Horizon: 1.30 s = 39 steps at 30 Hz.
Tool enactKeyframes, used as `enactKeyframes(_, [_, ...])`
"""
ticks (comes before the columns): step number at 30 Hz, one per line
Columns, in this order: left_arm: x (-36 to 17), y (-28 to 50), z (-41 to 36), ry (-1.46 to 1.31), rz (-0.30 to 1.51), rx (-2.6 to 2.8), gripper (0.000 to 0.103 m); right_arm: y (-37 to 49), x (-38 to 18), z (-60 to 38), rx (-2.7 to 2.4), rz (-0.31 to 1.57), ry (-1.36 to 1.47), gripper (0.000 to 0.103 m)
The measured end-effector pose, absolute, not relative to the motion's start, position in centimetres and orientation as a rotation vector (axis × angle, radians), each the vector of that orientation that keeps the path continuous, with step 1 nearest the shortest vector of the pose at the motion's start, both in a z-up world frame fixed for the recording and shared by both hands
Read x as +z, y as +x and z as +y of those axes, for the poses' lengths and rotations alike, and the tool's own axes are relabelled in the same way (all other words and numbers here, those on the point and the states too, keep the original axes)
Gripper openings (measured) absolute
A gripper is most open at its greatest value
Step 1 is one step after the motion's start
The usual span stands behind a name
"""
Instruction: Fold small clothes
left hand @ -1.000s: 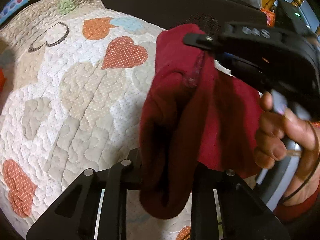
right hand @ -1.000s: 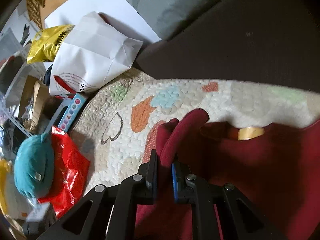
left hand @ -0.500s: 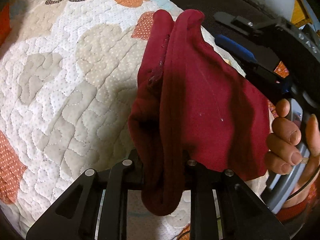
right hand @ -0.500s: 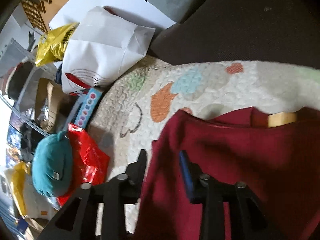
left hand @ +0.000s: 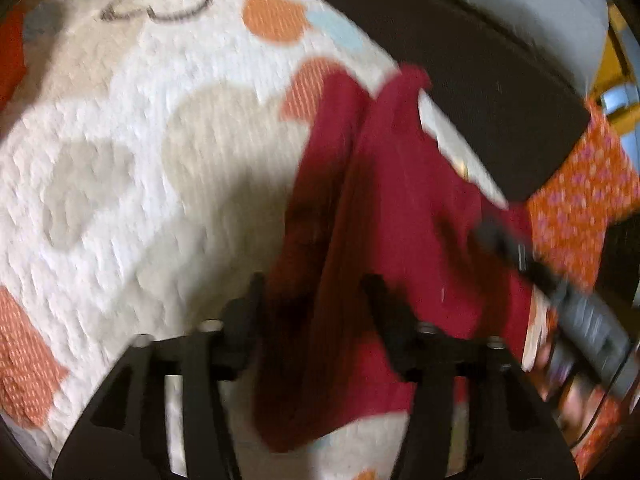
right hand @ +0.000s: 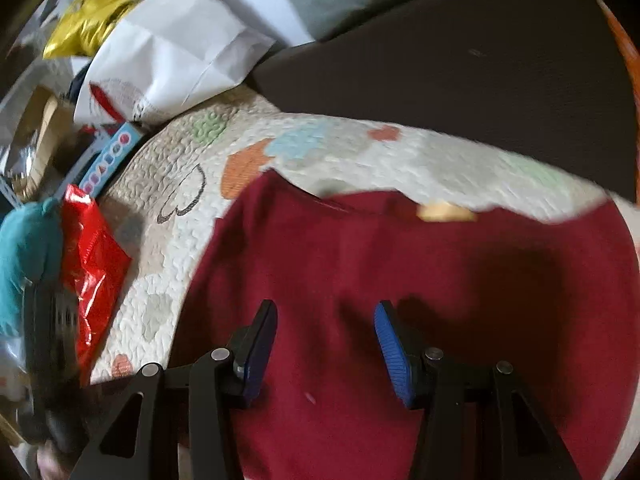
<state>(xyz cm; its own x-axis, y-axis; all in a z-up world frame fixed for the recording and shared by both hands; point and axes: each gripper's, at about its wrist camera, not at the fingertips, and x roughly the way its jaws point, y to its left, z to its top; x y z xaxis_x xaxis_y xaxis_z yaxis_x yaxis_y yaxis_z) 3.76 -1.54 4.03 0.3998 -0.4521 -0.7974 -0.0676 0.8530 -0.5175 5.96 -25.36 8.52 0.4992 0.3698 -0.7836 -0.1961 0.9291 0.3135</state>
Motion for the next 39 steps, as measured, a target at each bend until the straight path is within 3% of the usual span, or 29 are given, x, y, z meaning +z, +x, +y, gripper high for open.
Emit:
enactKeyframes(8, [2.3,8.2,-1.8,-0.526,1.16,-0.313,0.07,3.5,8.9,-30.2,0.338,0.937,0.282,0.049])
enactKeyframes(9, [2.0,8.2,-1.8,-0.53,1.168,-0.315,0.068,3.2,9.2,-30.5,0.327,0.917,0.275,0.045])
enactKeyframes(10, [1.9,8.1,-1.7,-0.531,1.168,-0.32,0.063,3.3,9.4,-30.4,0.316,0.905,0.263,0.035])
enactKeyframes(12, [2.0,7.8,-2.0,-0.47,1.164,-0.315,0.044,3.5,9.7,-30.0,0.284,0.892,0.183,0.021])
enactKeyframes(13, [2.1,7.8,-2.3,-0.455,1.163,-0.321,0.041,3.9,9.6,-29.8,0.267,0.896,0.15,0.015])
enactKeyframes(15, [2.4,7.8,-2.8,-0.454,1.16,-0.336,0.031,5.2,8.8,-30.1,0.249,0.903,0.159,0.015])
enactKeyframes(18, [2.8,8.0,-4.3,-0.437,1.149,-0.355,0.026,7.9,6.5,-30.6,0.243,0.949,0.206,0.015])
enactKeyframes(21, [2.7,8.2,-4.6,-0.436,1.152,-0.367,0.026,10.2,4.3,-31.1,0.213,0.979,0.248,0.012])
enactKeyframes(27, [2.4,8.6,-4.5,-0.454,1.167,-0.366,0.026,5.2,7.2,-32.0,0.27,0.923,0.254,0.012])
enactKeyframes(31, [3.0,8.2,-4.6,-0.458,1.16,-0.362,0.025,2.1,3.4,-31.9,0.276,0.989,0.214,0.012])
enactKeyframes(35, [5.8,6.6,-5.8,-0.451,1.131,-0.398,0.024,1.6,4.3,-34.2,0.305,0.944,0.382,0.012])
enactKeyframes(39, [9.0,5.3,-8.8,-0.417,1.114,-0.431,0.023,0.6,5.9,-35.5,0.293,0.896,0.356,0.013])
